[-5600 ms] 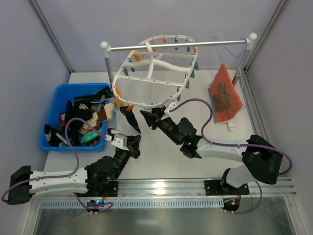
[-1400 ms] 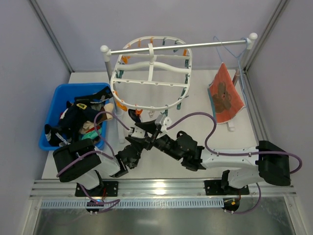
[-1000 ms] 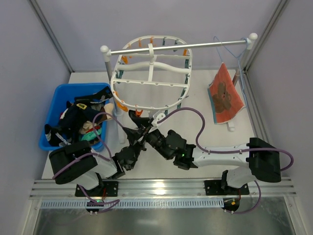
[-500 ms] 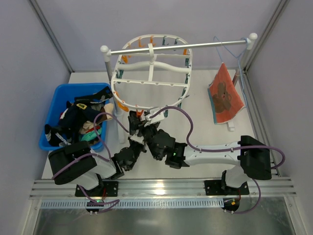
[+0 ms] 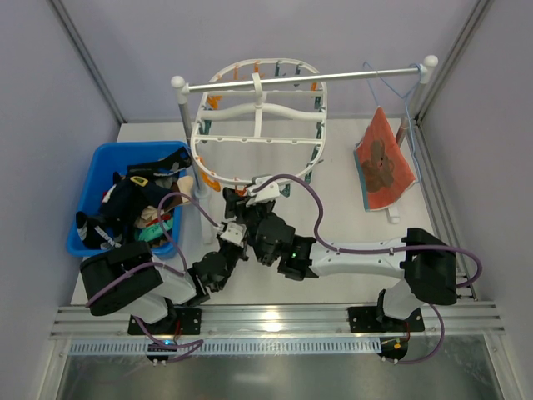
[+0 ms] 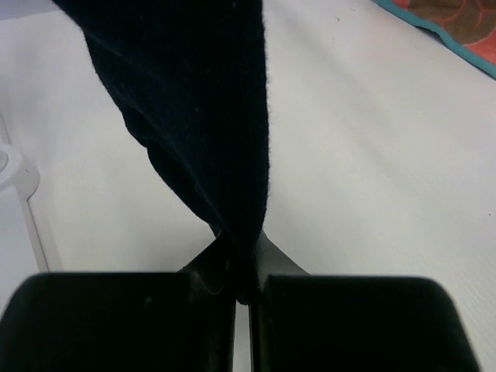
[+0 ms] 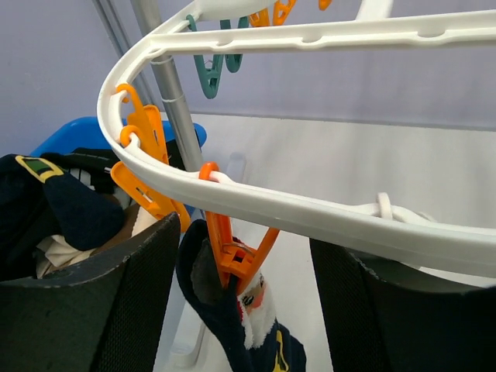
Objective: Remove the socks clipped to the hanger
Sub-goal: Remove the sock from the hanger.
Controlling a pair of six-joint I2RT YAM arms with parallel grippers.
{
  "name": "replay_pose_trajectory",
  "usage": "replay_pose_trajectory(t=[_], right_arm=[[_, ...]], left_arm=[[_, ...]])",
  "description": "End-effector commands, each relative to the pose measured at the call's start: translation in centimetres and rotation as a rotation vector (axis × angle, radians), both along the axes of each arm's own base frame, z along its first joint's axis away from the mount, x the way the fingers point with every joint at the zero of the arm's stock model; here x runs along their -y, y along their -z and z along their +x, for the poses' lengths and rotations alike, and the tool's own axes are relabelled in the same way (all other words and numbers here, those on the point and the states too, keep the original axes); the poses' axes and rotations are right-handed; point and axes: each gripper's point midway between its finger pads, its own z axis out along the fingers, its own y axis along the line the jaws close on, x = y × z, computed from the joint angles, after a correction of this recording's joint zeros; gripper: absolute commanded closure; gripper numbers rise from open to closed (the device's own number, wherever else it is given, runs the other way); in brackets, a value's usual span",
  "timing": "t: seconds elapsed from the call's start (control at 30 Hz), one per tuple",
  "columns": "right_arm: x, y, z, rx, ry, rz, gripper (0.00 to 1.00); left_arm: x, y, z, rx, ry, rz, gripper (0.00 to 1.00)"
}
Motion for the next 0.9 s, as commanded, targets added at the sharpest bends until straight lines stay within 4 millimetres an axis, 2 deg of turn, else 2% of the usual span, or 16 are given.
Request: replay_pose_trajectory(t=[0.0,0.03,0.13,0.17,0.2,0.23,0.3,0.47,0.63,0.77,0.8,0.83,0.87], right_arm=[[-0.3,-2.4,0.5,0.027,0.008,0.032,0.32],[-0.3,-2.5,0.6,0.029,0.007,0.033,0.33],[-0.4,-2.6,0.7,0.034,-0.009,0.029,0.54],[-0.4,-2.7,0.7,0.038,-0.012,0.029,0.63],[-0.4,-2.8,0.7,0.045,-0.011,0.027,0.78],[-0.4,-2.8,0.6,0.047,-0.012,0.027,0.87],[-0.4,-2.9,0.6,0.051,-0.013,0.030,0.96],[0.0,-3.0,0.7,0.071,-0.005,0.028,0.96],[1.0,-3.9,0.7,0.087,0.023,0.044,0.96],[2.4,-4.0,0.8,0.090,0.063,0.049,0.96],[2.8,-3.5,0.8,0.084,0.073,0.044,0.96],[3.1,-3.5,0.8,0.084,0.079,0.044,0.94],[3.4,-2.9,0.8,0.078,0.085,0.036,0.78]], left_arm=[[0.1,-5.7,0.1,0.120,-0.011,-0.239,1.00],[0.1,-5.7,0.1,0.120,-0.011,-0.235,1.00],[0.1,-5.6,0.1,0.118,-0.010,-0.235,1.00],[0.1,-5.6,0.1,0.118,-0.010,-0.233,1.00],[0.1,-5.6,0.1,0.118,-0.011,-0.232,1.00],[0.1,-5.6,0.1,0.118,-0.011,-0.235,1.00],[0.1,-5.5,0.2,0.117,-0.013,-0.229,1.00],[0.0,-5.2,0.2,0.113,-0.021,-0.221,1.00],[-0.6,-5.2,0.1,0.112,-0.037,-0.226,1.00],[-2.8,-4.9,0.5,0.108,-0.139,-0.221,1.00],[-3.2,-4.7,0.4,0.107,-0.145,-0.214,1.00],[-3.4,-5.0,0.4,0.112,-0.152,-0.227,1.00],[-3.8,-5.0,0.4,0.112,-0.167,-0.229,1.00]])
